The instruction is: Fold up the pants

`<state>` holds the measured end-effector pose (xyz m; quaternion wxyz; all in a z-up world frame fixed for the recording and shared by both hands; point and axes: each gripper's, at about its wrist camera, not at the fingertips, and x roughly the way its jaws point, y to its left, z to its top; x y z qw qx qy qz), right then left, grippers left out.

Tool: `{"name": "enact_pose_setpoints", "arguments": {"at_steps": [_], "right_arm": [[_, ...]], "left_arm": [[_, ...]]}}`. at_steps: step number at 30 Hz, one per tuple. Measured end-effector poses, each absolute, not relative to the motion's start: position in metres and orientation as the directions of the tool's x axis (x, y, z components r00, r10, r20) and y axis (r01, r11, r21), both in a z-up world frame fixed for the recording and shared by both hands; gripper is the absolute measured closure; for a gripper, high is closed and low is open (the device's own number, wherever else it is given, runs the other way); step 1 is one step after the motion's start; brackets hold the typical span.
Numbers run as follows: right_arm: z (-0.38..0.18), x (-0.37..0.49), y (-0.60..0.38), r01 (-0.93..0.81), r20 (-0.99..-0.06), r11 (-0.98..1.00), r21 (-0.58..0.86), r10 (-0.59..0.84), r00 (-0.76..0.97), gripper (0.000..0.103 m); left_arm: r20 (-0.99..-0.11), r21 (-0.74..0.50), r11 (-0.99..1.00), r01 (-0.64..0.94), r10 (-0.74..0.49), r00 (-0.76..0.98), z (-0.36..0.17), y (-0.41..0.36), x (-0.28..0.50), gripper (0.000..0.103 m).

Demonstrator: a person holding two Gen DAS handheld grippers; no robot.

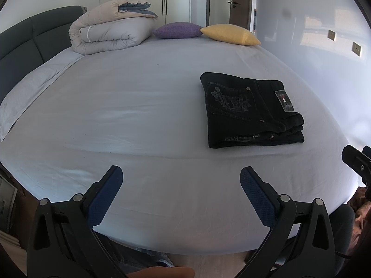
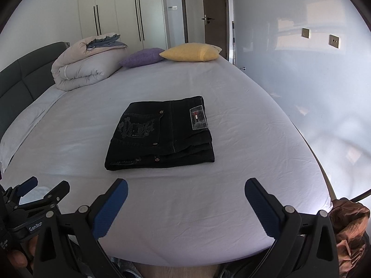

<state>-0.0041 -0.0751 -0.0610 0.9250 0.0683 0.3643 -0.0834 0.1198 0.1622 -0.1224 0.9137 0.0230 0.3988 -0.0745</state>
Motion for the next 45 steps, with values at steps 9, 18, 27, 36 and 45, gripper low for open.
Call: {"name": "enact_pose_setpoints", "arguments": {"at_steps": [9, 18, 27, 36, 45], "right_arm": [[-0.0626, -0.004, -0.0732, 0.202, -0.687, 0.977, 0.064, -0.103, 0.719, 0.0], [-0.0621, -0.0038, -0.0734, 0.202, -0.687, 0.977, 0.065, -0.103, 0.719, 0.0], [-0.0621, -0.004, -0.0729, 0.202, -0.687, 0.977, 0.064, -0.104, 0.719, 0.0], [-0.063, -0.0039, -0.073, 0.201, -0.689, 0.978, 0.063, -0.103, 0.717, 0.0], [-0.0649, -0.0042, -0.0727, 0.199, -0.69, 0.978, 0.062, -0.102, 0.717, 0.0]], "left_arm": [[-0.733, -0.017, 0.987, 0.158, -0.119, 0.669, -0.1234, 0.1622, 0.12, 0.0], [-0.734, -0.016, 0.987, 0.157, -0.119, 0.669, -0.1244, 0.1616, 0.1194, 0.0], [-0.734, -0.017, 0.987, 0.157, -0.119, 0.669, -0.1241, 0.1616, 0.1189, 0.0], [-0.735, -0.017, 0.988, 0.156, -0.118, 0.668, -0.124, 0.1618, 0.1184, 0.0], [-0.734, -0.015, 0.987, 0.16, -0.12, 0.668, -0.1247, 0.1618, 0.1181, 0.0]]}}
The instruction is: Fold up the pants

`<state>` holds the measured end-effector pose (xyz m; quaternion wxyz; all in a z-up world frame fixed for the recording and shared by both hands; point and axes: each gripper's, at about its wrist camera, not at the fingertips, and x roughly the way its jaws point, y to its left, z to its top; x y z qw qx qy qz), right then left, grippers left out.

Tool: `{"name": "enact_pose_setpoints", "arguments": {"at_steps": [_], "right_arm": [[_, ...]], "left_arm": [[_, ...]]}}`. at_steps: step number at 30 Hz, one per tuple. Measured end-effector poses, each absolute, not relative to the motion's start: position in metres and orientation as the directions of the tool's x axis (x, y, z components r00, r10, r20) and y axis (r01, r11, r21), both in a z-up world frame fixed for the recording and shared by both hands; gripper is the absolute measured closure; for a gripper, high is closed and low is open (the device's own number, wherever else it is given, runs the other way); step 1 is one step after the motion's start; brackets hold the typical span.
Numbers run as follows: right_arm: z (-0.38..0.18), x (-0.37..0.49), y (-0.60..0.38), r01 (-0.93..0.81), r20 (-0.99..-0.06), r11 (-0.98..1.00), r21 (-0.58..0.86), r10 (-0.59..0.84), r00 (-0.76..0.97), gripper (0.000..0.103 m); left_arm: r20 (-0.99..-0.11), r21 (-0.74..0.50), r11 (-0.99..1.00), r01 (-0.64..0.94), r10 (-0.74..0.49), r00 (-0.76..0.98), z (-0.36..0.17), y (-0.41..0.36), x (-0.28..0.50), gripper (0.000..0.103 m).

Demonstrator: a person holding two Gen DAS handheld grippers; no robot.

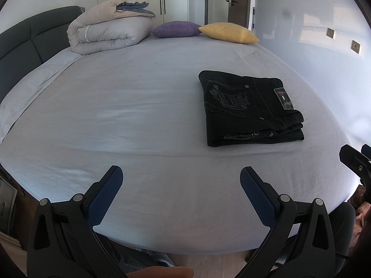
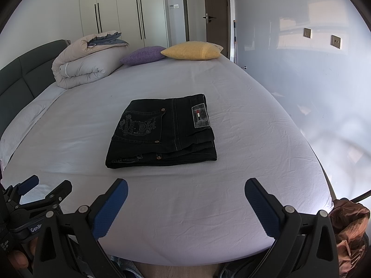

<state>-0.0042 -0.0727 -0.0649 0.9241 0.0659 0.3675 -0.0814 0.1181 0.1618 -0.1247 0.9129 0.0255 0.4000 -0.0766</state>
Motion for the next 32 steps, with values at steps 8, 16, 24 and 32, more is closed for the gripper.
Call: {"name": "enact_pose_setpoints", "arguments": {"at_steps": [8, 16, 24, 32], "right_arm": [[-0.068, -0.004, -0.073, 0.195, -0.692, 0.979, 0.063, -0.098, 0.715, 0.0], [-0.068, -0.004, -0.074, 0.195, -0.693, 0.979, 0.063, -0.097, 0.714, 0.0], [-0.068, -0.005, -0.073, 0.195, -0.694, 0.979, 0.063, -0.097, 0.714, 0.0], [-0.071, -0.008, -0.072, 0.19, -0.697, 0.98, 0.065, -0.092, 0.712, 0.0]], "left_arm": [[-0.737, -0.018, 0.985, 0.171, -0.129, 0.664, -0.128, 0.163, 0.12, 0.0], [-0.739, -0.021, 0.984, 0.178, -0.135, 0.66, -0.129, 0.165, 0.12, 0.0], [-0.745, -0.026, 0.982, 0.185, -0.142, 0.652, -0.132, 0.17, 0.121, 0.0], [-0.748, -0.018, 0.983, 0.184, -0.135, 0.65, -0.133, 0.174, 0.123, 0.0]]}}
